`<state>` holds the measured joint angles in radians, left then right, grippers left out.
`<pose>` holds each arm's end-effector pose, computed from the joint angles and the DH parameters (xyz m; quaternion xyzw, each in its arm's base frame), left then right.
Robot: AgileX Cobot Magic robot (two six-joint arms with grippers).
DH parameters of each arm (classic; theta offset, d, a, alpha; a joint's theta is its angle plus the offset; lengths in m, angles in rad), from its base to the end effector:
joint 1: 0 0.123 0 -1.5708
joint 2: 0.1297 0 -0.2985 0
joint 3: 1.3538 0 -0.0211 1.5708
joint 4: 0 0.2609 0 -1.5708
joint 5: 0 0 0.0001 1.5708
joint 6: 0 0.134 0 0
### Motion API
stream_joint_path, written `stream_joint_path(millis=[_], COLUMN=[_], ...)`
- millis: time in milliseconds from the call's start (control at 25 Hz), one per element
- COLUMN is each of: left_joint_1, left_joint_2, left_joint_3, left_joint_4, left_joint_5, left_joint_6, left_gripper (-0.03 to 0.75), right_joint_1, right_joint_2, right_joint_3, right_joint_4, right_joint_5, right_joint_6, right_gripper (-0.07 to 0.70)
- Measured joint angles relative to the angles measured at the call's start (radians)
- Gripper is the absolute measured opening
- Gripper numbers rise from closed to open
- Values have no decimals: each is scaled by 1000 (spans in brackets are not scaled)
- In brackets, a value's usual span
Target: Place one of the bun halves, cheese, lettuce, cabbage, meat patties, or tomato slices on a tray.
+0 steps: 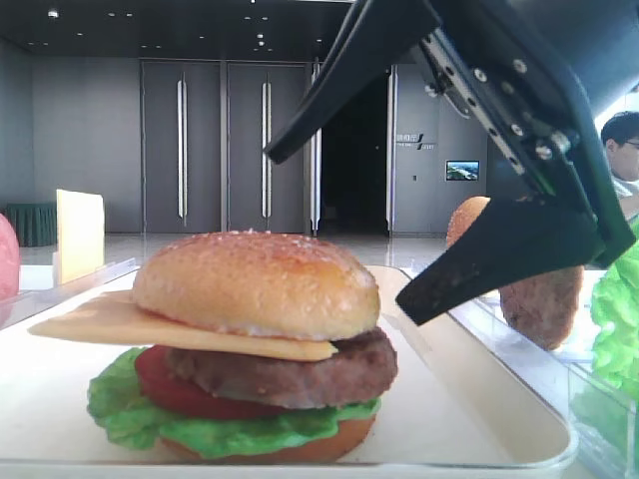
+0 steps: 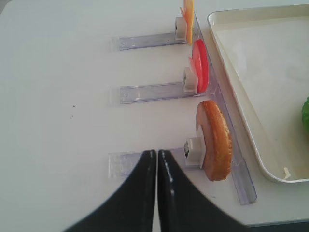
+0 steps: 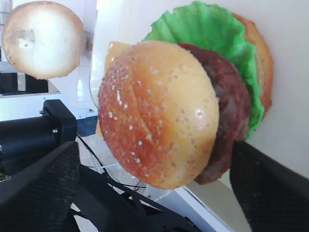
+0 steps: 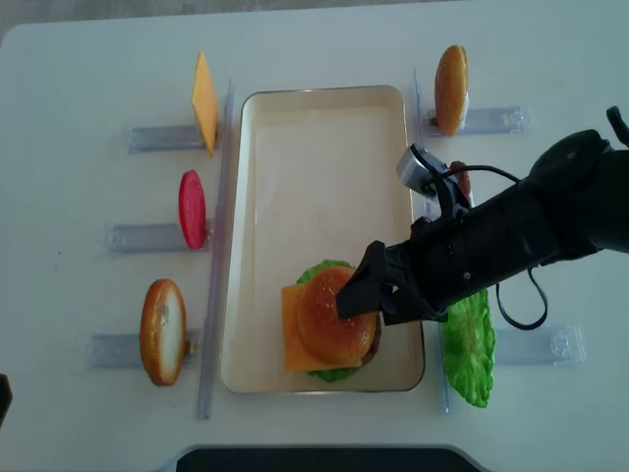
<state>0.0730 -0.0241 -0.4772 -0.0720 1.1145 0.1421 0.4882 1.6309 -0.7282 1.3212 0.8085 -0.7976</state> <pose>0.0247 -0.0069 0.2498 0.0323 0.8654 0.0178 0.4997 0.2178 0.2221 0.1569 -0.1248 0.8928 0.4304 0.0459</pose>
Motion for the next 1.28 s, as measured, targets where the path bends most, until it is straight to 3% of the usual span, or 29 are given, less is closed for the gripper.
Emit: stream_joint_path(millis=[280,440,560,840,1000,1120,1280], left_joint_1=[0,0,0,0,0,0,0], left_joint_2=[0,0,0,0,0,0,0], left_joint_3=[0,0,0,0,0,0,0], left_joint_4=[0,0,0,0,0,0,0], left_joint_5=[0,0,0,0,0,0,0], left_joint_6=[0,0,0,0,0,0,0], left_gripper=[0,0,0,0,0,0,0], right_joint_1=[0,0,0,0,-1,-18,-64], right_joint_2=[-94,-133,-139,-139,-131,-93,-26], right_joint_3=[-69,-139,-239,-504,-623,-688,-726], right_joint_4=[-177,-302,-468,-958,-1219,-1321,-1351], right_joint_5=[-5,23,80,147,226,297,343], right_joint_6=[166,281,421,742,881,919,931], right_gripper=[594,594,594,594,594,594,592])
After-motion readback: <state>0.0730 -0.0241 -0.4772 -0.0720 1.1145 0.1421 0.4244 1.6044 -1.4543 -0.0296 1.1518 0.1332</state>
